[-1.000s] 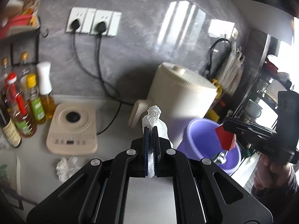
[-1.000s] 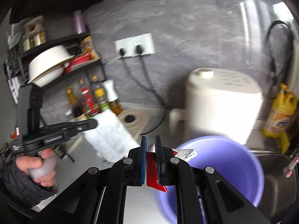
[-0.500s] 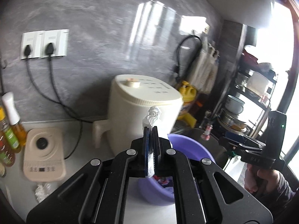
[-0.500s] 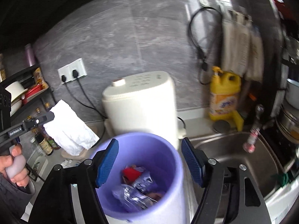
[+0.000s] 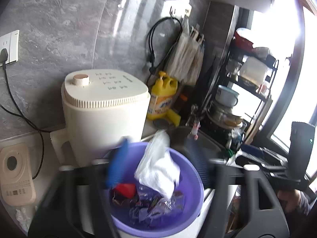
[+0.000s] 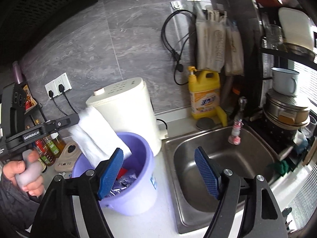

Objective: Collect trash
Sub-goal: 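Carry both items over the purple bucket and open both tools to drop them, then move both open tools back to the tissue and medicine box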

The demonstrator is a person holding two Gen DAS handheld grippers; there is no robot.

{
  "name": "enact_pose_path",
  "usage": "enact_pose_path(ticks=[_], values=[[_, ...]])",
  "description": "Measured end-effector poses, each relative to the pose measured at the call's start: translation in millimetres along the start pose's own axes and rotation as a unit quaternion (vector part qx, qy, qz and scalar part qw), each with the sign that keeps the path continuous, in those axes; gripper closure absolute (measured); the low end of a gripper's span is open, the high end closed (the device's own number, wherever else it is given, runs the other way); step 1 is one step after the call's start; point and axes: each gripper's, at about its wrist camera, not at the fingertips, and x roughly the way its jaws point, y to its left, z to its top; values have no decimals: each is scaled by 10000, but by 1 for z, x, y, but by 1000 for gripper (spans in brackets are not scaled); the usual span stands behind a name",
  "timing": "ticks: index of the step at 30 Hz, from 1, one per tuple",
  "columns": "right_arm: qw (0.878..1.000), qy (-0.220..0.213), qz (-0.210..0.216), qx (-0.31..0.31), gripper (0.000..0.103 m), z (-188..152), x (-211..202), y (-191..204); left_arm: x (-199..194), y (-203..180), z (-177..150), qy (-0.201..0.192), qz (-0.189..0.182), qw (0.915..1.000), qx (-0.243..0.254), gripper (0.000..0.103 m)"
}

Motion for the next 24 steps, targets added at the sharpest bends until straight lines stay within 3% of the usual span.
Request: enact_pose_path(ticks=[5,9,15,24], values=[[9998,101,143,-9,27,-6,3,5,-5,7,-5,37,234,9996,-140,14],[9990,126,434,-72,18,-7,9,20,-21,24,-17,116,608,9979,-215,7],[9939,246,1029,-302,8,-7,23,58,-54,56,-32,110,1246,9903,-598,6],[9748,549,1964,-907,8,-12,49,135,-119,106,-58,-20,2152,9705,-1091,6]])
